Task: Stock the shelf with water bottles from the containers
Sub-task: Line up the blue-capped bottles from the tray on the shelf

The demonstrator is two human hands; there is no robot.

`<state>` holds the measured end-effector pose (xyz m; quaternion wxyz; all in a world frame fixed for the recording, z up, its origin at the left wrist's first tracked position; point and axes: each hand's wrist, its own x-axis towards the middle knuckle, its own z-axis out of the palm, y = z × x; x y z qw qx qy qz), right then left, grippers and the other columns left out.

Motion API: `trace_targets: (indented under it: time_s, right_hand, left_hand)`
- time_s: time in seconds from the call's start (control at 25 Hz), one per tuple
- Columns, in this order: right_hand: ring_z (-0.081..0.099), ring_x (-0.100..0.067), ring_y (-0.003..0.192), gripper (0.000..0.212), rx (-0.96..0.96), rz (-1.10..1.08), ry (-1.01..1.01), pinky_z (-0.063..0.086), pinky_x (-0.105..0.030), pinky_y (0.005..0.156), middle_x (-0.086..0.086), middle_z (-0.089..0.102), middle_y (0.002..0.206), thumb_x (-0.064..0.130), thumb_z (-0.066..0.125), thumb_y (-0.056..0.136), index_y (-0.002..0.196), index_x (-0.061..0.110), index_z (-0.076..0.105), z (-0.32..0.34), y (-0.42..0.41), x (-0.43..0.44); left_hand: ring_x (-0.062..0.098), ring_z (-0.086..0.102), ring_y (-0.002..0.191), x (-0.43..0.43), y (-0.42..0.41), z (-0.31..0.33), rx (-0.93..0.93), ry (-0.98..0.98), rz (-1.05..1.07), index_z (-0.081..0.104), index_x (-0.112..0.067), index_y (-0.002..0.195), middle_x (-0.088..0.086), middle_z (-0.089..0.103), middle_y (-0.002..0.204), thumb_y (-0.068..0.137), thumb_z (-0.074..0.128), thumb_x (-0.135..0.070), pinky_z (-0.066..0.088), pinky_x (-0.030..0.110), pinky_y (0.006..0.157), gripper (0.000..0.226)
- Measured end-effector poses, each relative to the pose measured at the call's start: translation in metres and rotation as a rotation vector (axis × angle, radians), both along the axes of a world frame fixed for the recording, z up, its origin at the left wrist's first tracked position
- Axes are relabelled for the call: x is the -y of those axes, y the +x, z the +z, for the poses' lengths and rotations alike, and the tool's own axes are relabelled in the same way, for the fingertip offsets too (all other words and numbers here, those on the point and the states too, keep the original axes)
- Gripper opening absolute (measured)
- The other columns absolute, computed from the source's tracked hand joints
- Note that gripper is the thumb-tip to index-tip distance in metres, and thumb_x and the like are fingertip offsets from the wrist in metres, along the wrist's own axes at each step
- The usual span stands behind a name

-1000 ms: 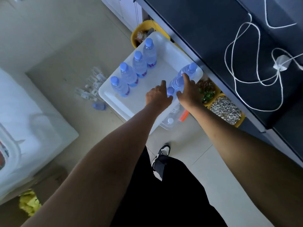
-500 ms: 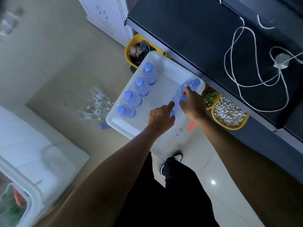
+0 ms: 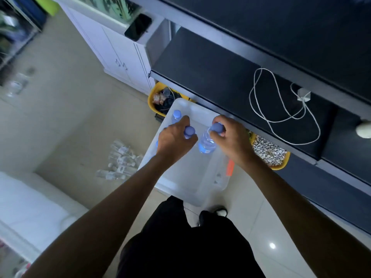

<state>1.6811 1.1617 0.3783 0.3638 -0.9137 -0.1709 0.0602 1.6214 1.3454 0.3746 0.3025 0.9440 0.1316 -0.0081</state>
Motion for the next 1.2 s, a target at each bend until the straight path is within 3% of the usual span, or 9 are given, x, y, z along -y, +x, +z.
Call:
trace_targets:
  time_s: [0.12, 0.24, 0.32, 0.44, 0.6, 0.72, 0.96, 1.08, 1.2]
  right_hand:
    - [0.061, -0.022, 0.076, 0.014, 0.07, 0.011, 0.057, 0.055, -0.042, 0.072, 0.004, 0.065, 0.085, 0.021, 0.065, 0.079, 0.093, 0.019, 0.063, 0.053, 0.017, -0.01]
    - [0.056, -0.015, 0.069, 0.013, 0.165, 0.022, 0.086, 0.049, -0.03, 0.069, 0.008, 0.061, 0.08, 0.016, 0.068, 0.081, 0.094, 0.017, 0.066, 0.114, 0.039, -0.016]
    - [0.055, -0.011, 0.066, 0.014, 0.233, -0.002, 0.115, 0.047, -0.027, 0.068, 0.009, 0.061, 0.077, 0.016, 0.07, 0.081, 0.095, 0.016, 0.069, 0.152, 0.059, -0.017]
    - [0.058, -0.01, 0.066, 0.013, 0.317, -0.039, 0.188, 0.049, -0.029, 0.069, 0.011, 0.062, 0.074, 0.02, 0.071, 0.082, 0.094, 0.015, 0.07, 0.203, 0.094, -0.013]
    - [0.048, 0.001, 0.059, 0.02, 0.409, -0.023, 0.228, 0.042, -0.022, 0.063, 0.015, 0.055, 0.062, 0.029, 0.069, 0.087, 0.095, 0.011, 0.071, 0.248, 0.149, -0.007]
    - [0.042, 0.001, 0.053, 0.025, 0.468, -0.048, 0.208, 0.036, -0.025, 0.059, 0.015, 0.048, 0.054, 0.035, 0.067, 0.087, 0.094, 0.011, 0.071, 0.255, 0.194, 0.001]
    - [0.047, -0.009, 0.065, 0.025, 0.552, -0.063, 0.181, 0.044, -0.033, 0.063, 0.006, 0.056, 0.071, 0.032, 0.059, 0.089, 0.093, 0.01, 0.07, 0.247, 0.257, 0.002]
    - [0.058, -0.015, 0.081, 0.027, 0.618, -0.011, 0.065, 0.051, -0.037, 0.073, -0.003, 0.064, 0.098, 0.028, 0.051, 0.094, 0.107, 0.013, 0.07, 0.246, 0.274, 0.0]
    - [0.06, -0.03, 0.094, 0.028, 0.659, 0.014, -0.108, 0.05, -0.039, 0.072, -0.01, 0.057, 0.115, 0.019, 0.045, 0.098, 0.119, 0.016, 0.064, 0.25, 0.28, -0.001]
  left_hand:
    - [0.032, 0.052, 0.068, -0.013, 0.03, 0.052, 0.122, -0.052, -0.012, 0.051, -0.016, 0.091, -0.003, 0.052, 0.07, 0.082, 0.067, -0.027, 0.036, 0.031, 0.06, 0.022]
    - [0.035, 0.054, 0.068, -0.024, 0.063, 0.11, 0.262, -0.104, -0.032, 0.045, -0.022, 0.084, -0.002, 0.051, 0.064, 0.078, 0.067, -0.031, 0.049, 0.039, 0.063, 0.024]
    - [0.035, 0.053, 0.066, -0.028, 0.087, 0.146, 0.381, -0.141, -0.052, 0.045, -0.022, 0.081, -0.001, 0.048, 0.058, 0.073, 0.065, -0.035, 0.047, 0.038, 0.06, 0.025]
    - [0.023, 0.045, 0.056, -0.033, 0.128, 0.197, 0.541, -0.217, -0.075, 0.047, -0.017, 0.077, -0.003, 0.045, 0.054, 0.071, 0.067, -0.033, 0.035, 0.033, 0.054, 0.026]
    - [0.015, 0.041, 0.059, -0.04, 0.191, 0.236, 0.636, -0.335, -0.033, 0.049, -0.013, 0.076, 0.005, 0.052, 0.064, 0.072, 0.068, -0.029, 0.036, 0.032, 0.056, 0.026]
    - [0.007, 0.038, 0.057, -0.029, 0.221, 0.244, 0.641, -0.363, 0.0, 0.045, -0.021, 0.074, -0.01, 0.047, 0.062, 0.073, 0.068, -0.026, 0.033, 0.025, 0.053, 0.023]
    - [0.006, 0.048, 0.061, -0.009, 0.267, 0.25, 0.622, -0.23, 0.071, 0.053, -0.021, 0.086, -0.015, 0.052, 0.064, 0.081, 0.066, -0.029, 0.031, 0.014, 0.052, 0.016]
    - [0.004, 0.048, 0.06, -0.004, 0.281, 0.249, 0.615, -0.183, 0.09, 0.054, -0.019, 0.089, -0.017, 0.051, 0.065, 0.085, 0.065, -0.028, 0.028, 0.01, 0.05, 0.015]
    - [0.01, 0.047, 0.062, -0.006, 0.291, 0.249, 0.628, -0.16, 0.085, 0.061, -0.011, 0.097, -0.018, 0.049, 0.065, 0.086, 0.064, -0.026, 0.027, 0.01, 0.051, 0.019]
